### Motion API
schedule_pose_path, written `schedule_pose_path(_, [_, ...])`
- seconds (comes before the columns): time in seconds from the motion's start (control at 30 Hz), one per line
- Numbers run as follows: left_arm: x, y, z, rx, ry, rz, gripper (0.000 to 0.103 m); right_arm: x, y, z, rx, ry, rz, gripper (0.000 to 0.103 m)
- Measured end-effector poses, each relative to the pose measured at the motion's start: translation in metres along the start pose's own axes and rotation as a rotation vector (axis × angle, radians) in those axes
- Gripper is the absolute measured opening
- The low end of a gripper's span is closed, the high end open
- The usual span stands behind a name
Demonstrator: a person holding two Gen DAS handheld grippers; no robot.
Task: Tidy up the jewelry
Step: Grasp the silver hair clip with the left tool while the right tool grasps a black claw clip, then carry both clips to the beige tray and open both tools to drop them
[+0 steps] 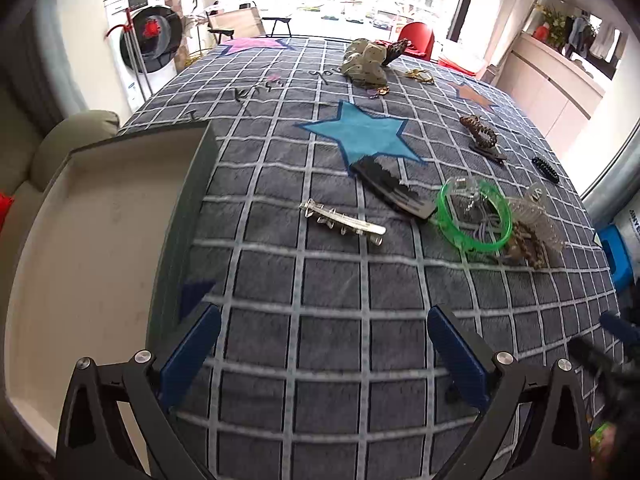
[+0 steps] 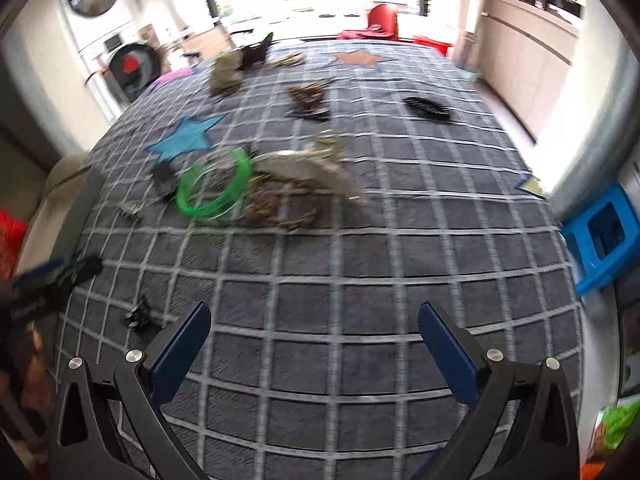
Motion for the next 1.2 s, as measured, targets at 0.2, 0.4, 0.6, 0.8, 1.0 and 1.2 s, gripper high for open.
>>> schedule_pose_path(0.2, [0.012, -0.001, 0.024, 0.005, 0.000, -0.033, 0.097, 0.010, 0.039, -0.006, -0.139, 0.011, 0.082, 0.103])
schedule_pose_path(0.4, [0.028, -0.003, 0.042, 0.009, 0.017, -0.049, 0.089, 0.023, 0.077, -0.009, -0.247, 0.006, 0.091, 0.102])
schedule_pose_path(0.6, [0.039, -0.008, 0.052, 0.006, 0.010, -0.037, 0.089, 0.036, 0.103, -0.008, -0.327, -0.020, 0.036, 0.092])
schedule_pose_path(0.8, [0.042, -0.017, 0.056, 0.050, -0.014, 0.025, 0.065, 0.043, 0.112, -0.007, -0.351, -0.044, -0.002, 0.078])
schedule_pose_path(1.0, [0.038, -0.016, 0.052, 0.069, -0.027, 0.023, 0.056, 0.040, 0.114, -0.005, -0.345, -0.061, 0.004, 0.025])
schedule_pose_path(1.2, [0.034, -0.014, 0.044, 0.076, -0.031, -0.009, 0.056, 0.037, 0.104, -0.006, -0.302, -0.046, 0.050, 0.024])
Point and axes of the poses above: each gripper's, at about its wrist camera, not at the fingertips, and x roughly the way its jaws point, y to its left, z to its top, the point moved 1 cm from there along x, roughly the way its jaws point, and after that the axes turned 14 degrees about y, right-handed, at the moved point
